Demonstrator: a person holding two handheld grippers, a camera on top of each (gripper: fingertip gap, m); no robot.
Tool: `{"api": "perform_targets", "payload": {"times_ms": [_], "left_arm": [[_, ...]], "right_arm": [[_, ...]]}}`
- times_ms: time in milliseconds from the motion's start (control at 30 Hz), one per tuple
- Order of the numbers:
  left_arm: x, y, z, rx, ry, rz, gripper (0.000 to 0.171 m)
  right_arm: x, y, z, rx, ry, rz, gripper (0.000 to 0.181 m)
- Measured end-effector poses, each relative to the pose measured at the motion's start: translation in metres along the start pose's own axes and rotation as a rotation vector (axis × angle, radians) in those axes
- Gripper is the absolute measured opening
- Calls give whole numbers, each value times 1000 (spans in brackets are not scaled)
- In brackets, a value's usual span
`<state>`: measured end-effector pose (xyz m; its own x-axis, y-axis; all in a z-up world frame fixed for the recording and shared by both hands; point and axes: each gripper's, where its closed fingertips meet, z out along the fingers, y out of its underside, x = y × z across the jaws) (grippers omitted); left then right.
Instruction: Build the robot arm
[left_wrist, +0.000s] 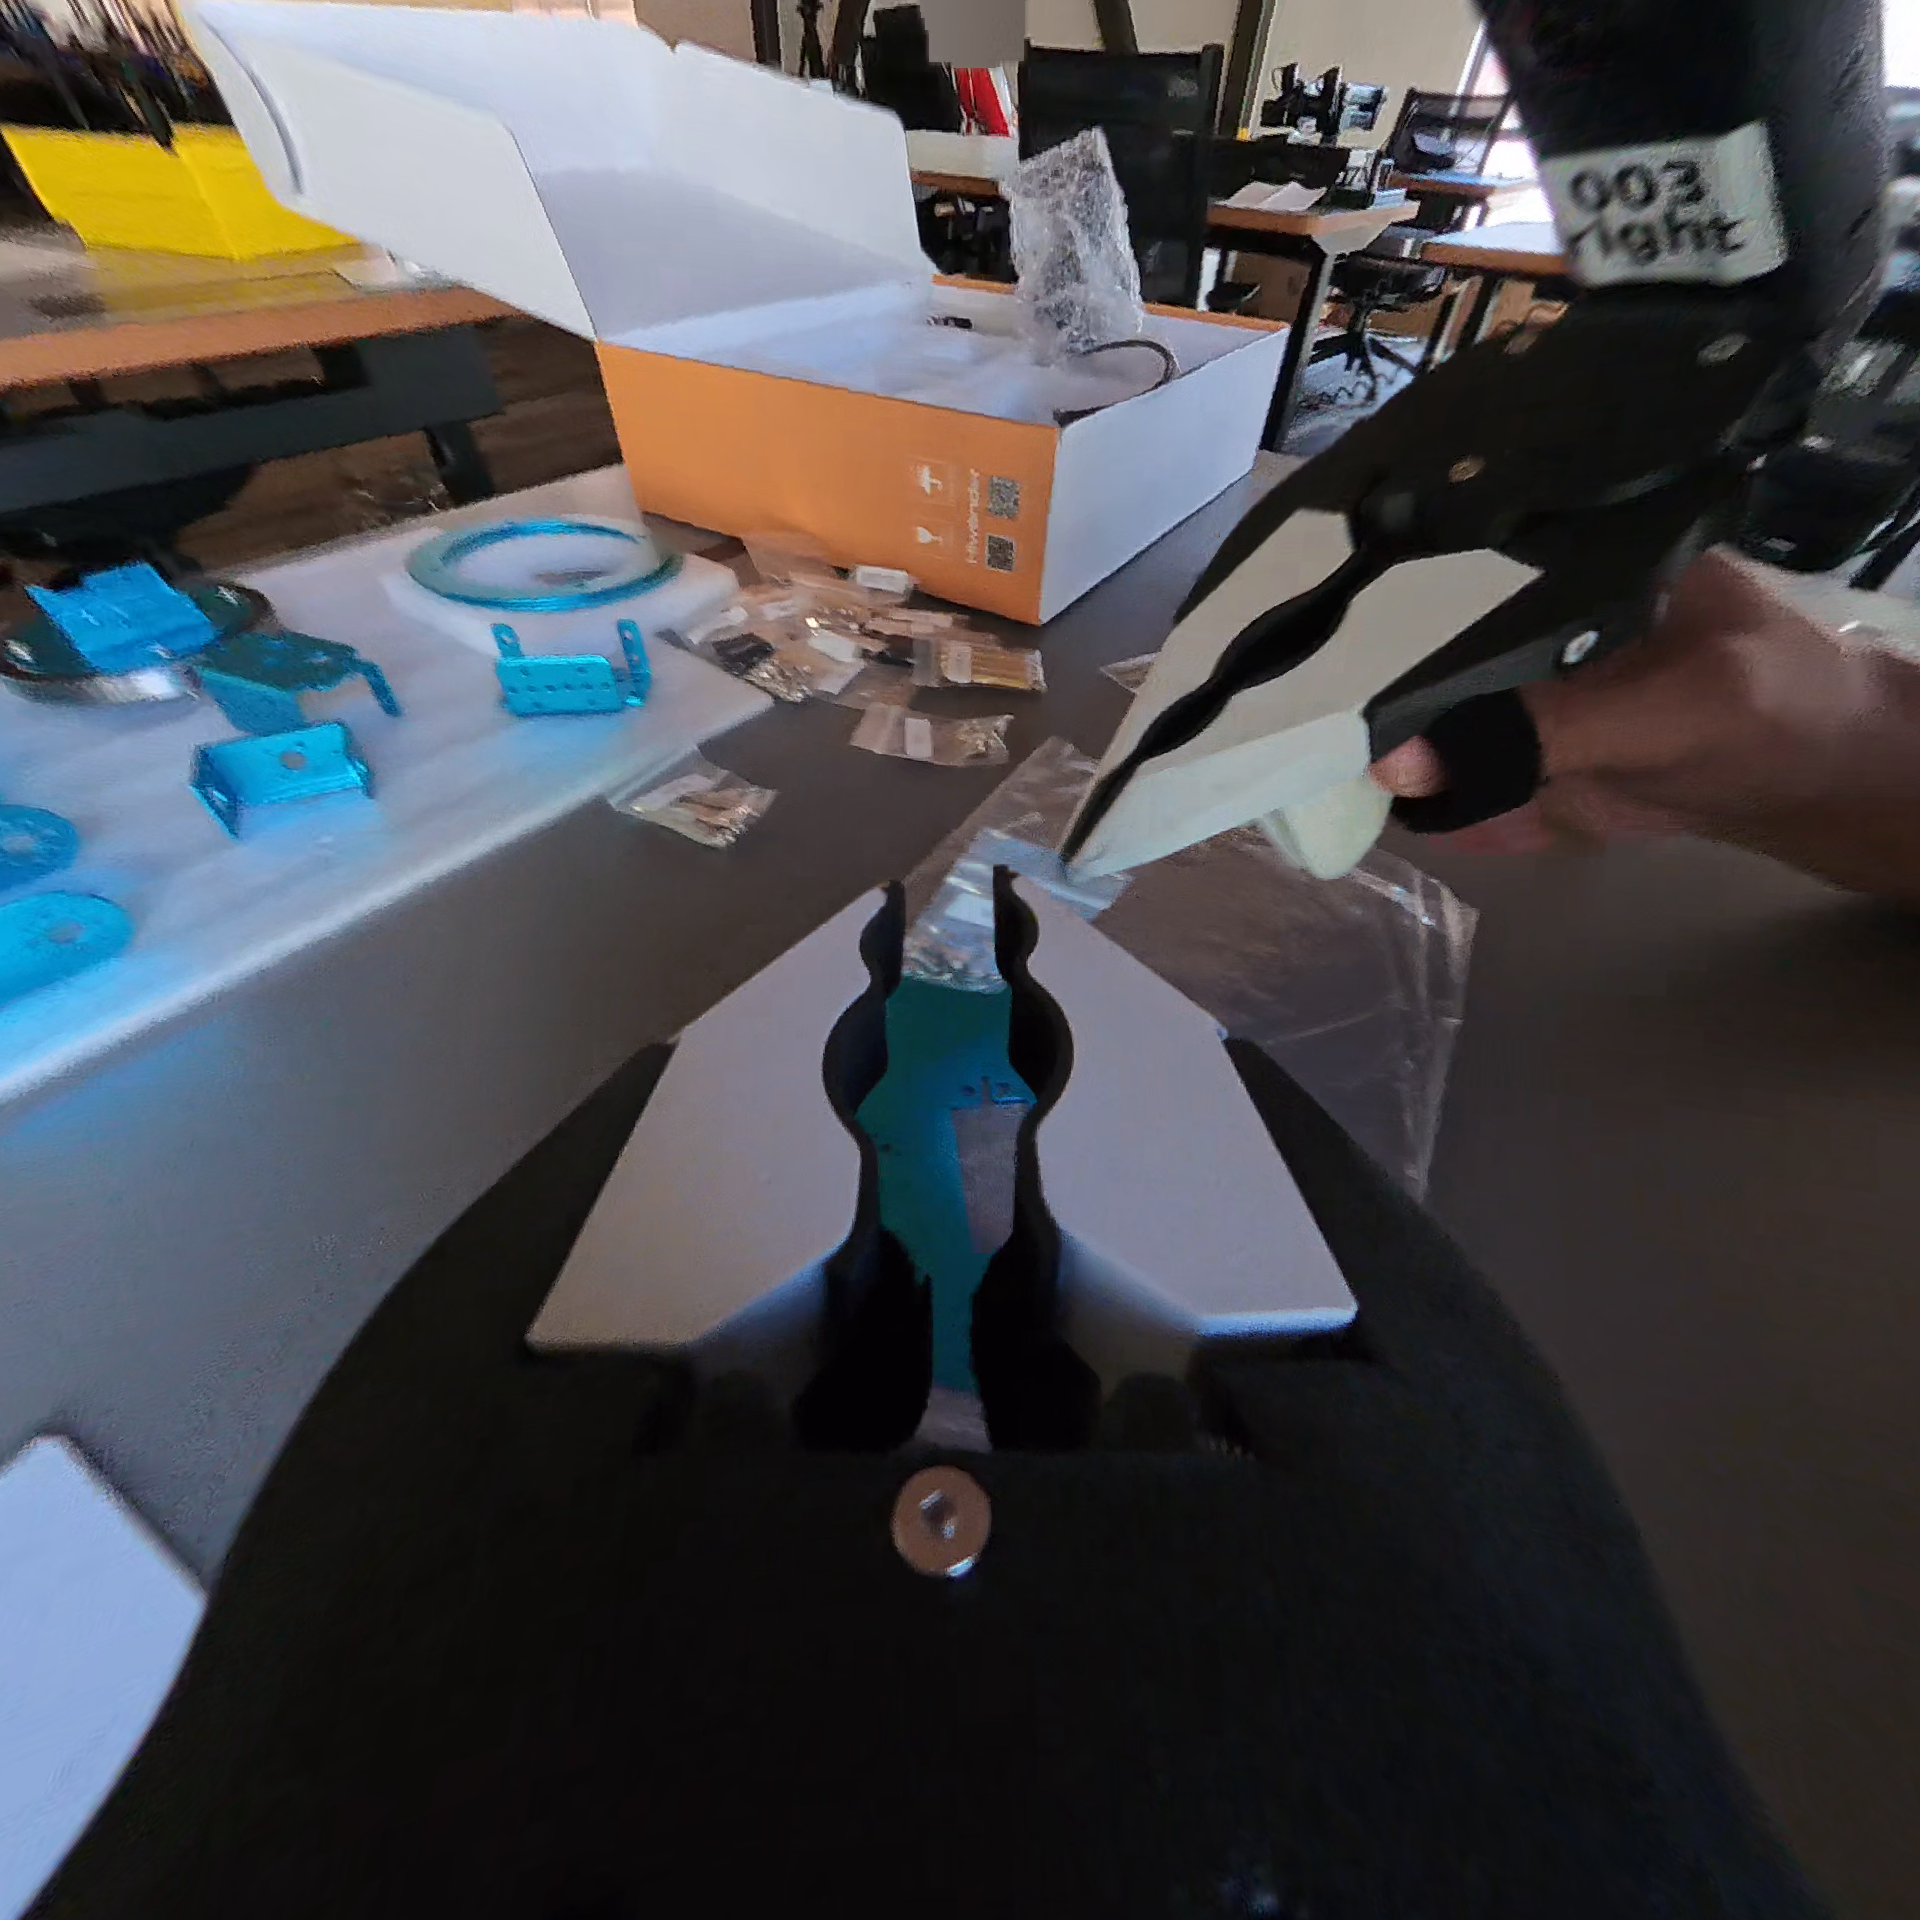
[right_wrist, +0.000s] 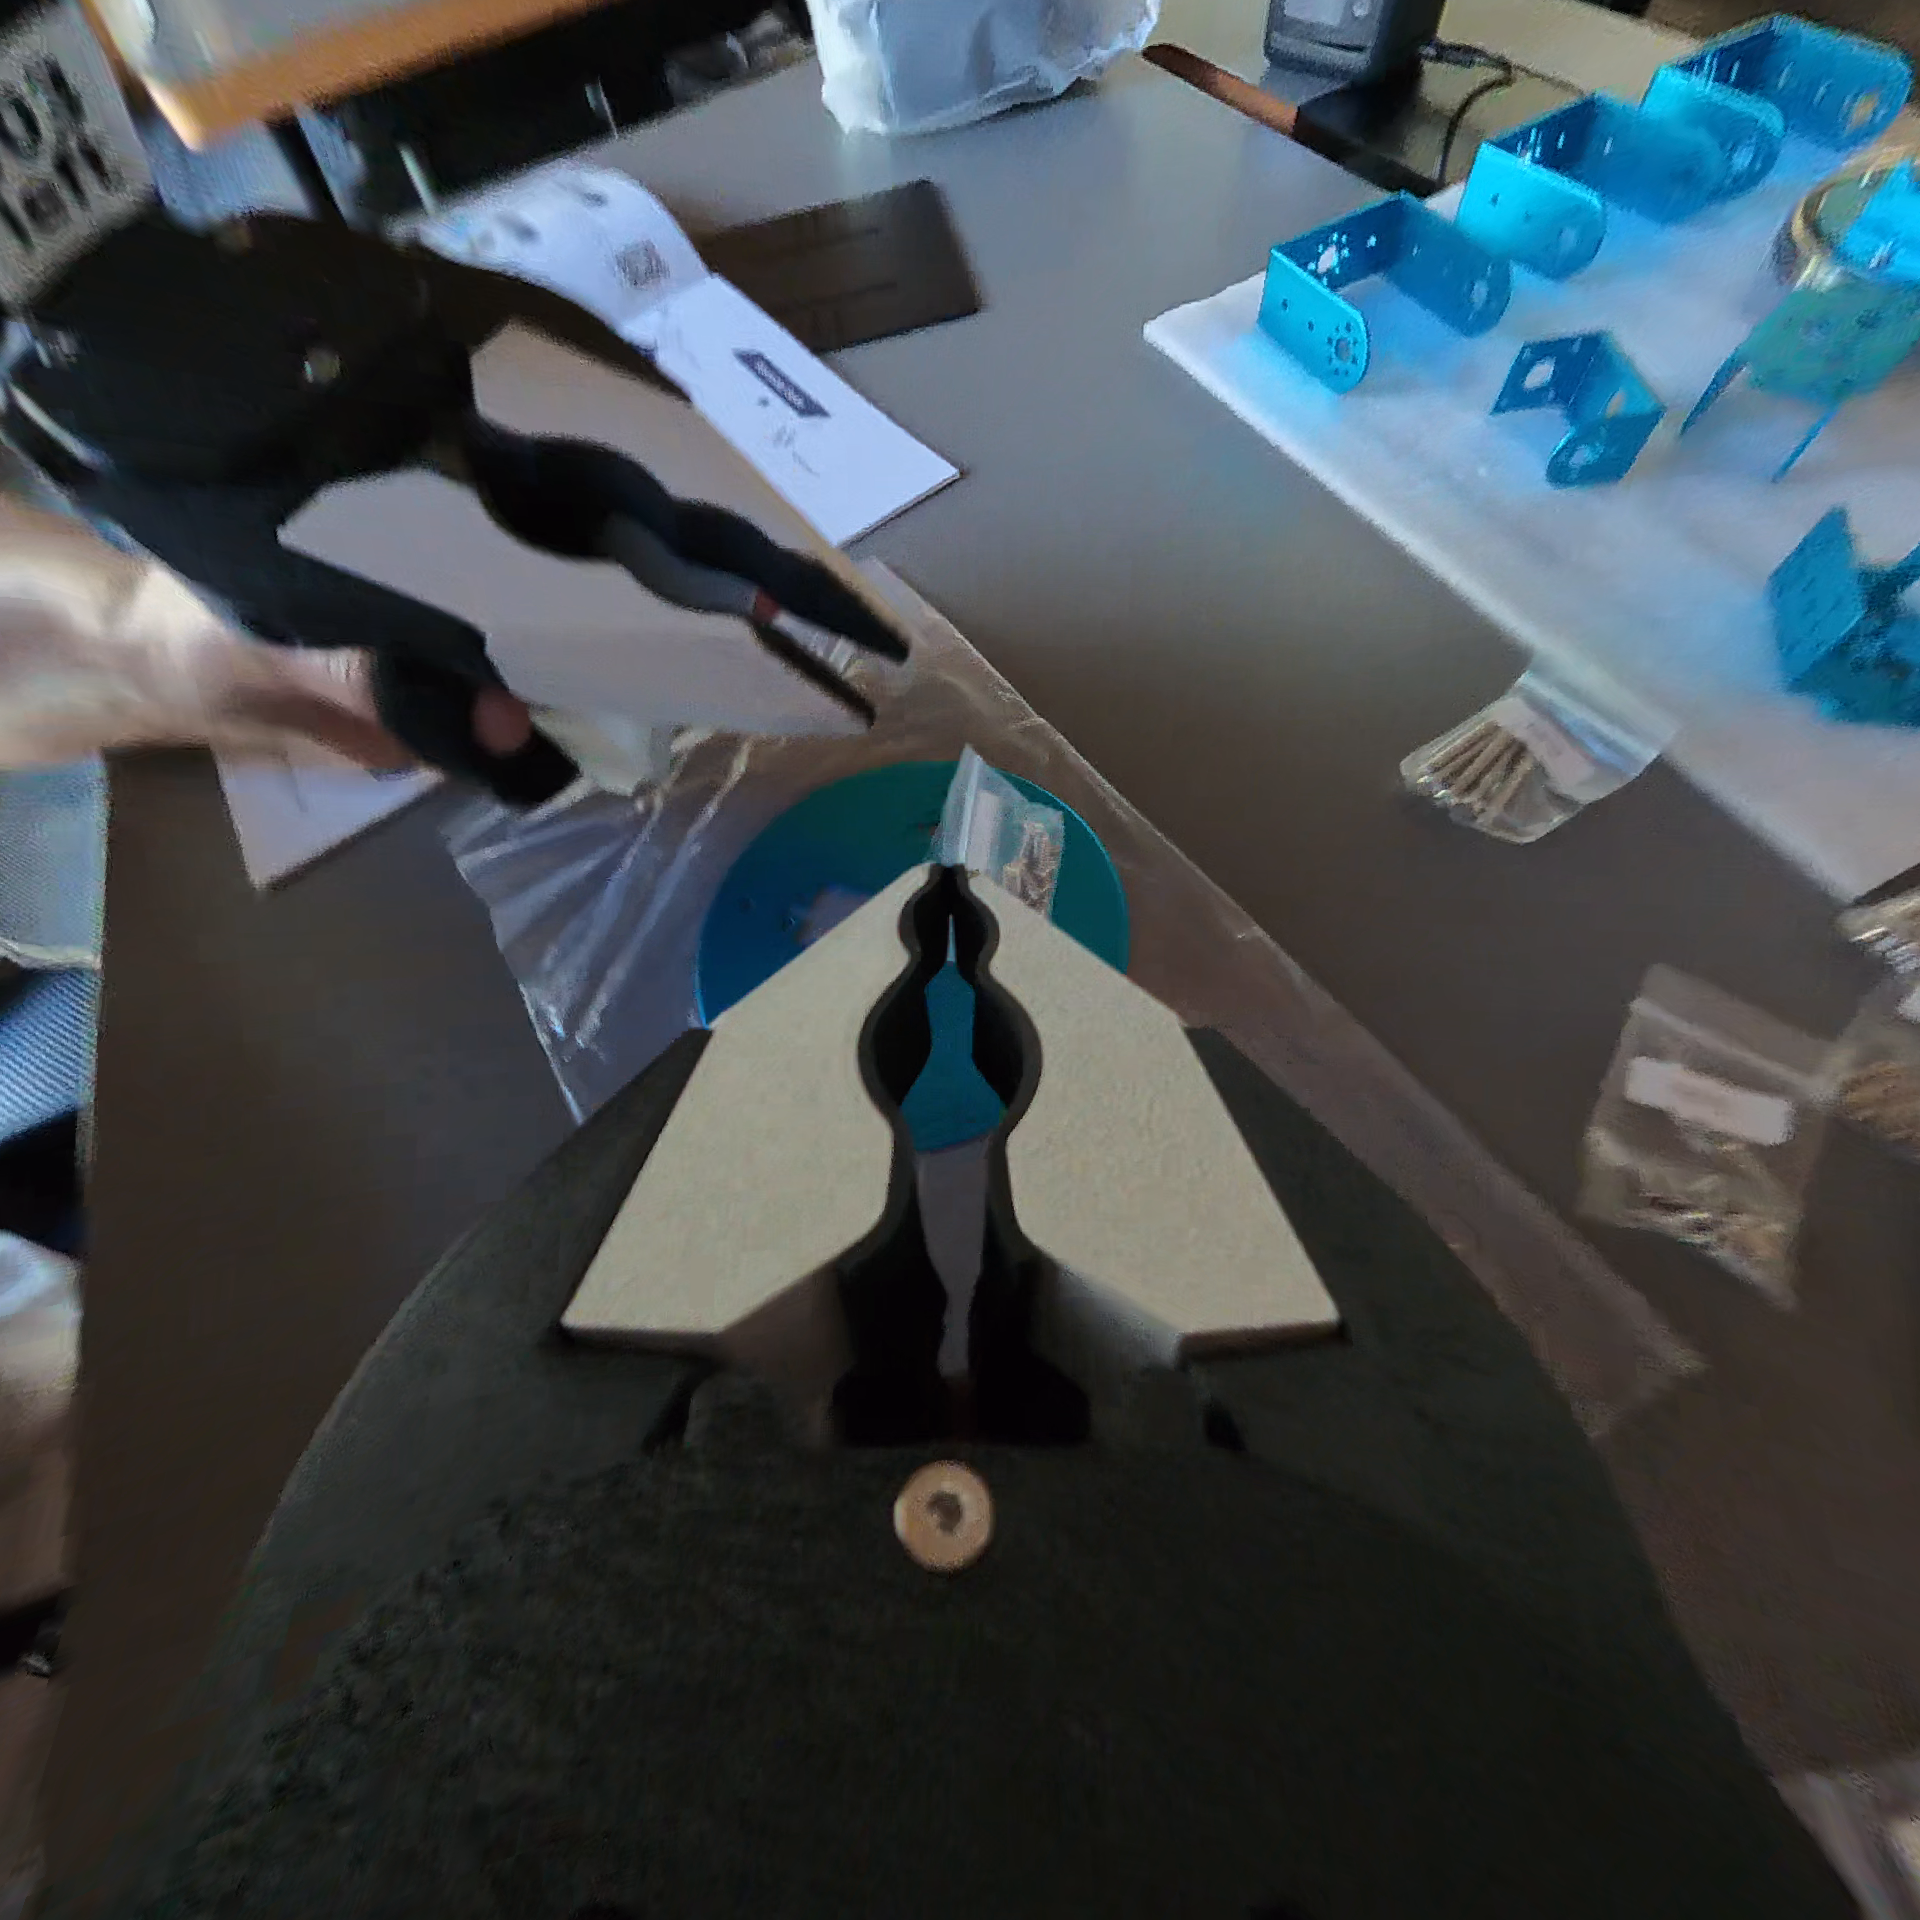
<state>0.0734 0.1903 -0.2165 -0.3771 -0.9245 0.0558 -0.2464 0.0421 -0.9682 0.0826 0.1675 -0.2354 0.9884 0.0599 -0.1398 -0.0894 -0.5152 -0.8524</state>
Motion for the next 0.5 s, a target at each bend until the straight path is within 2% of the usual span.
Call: {"api": "perform_targets", "payload": {"times_ms": [133,267,500], "left_arm": [[16,12,7,-56,127,-143,16],[13,24,11,-111,165,-223,16],[27,7,3,-38,394,-419,20]], "right_arm": [[2,5,10,44,-58,172,0],[-8,2,14,87,-171,289,0],[-20,-7,9,146,-268,269,0]]}}
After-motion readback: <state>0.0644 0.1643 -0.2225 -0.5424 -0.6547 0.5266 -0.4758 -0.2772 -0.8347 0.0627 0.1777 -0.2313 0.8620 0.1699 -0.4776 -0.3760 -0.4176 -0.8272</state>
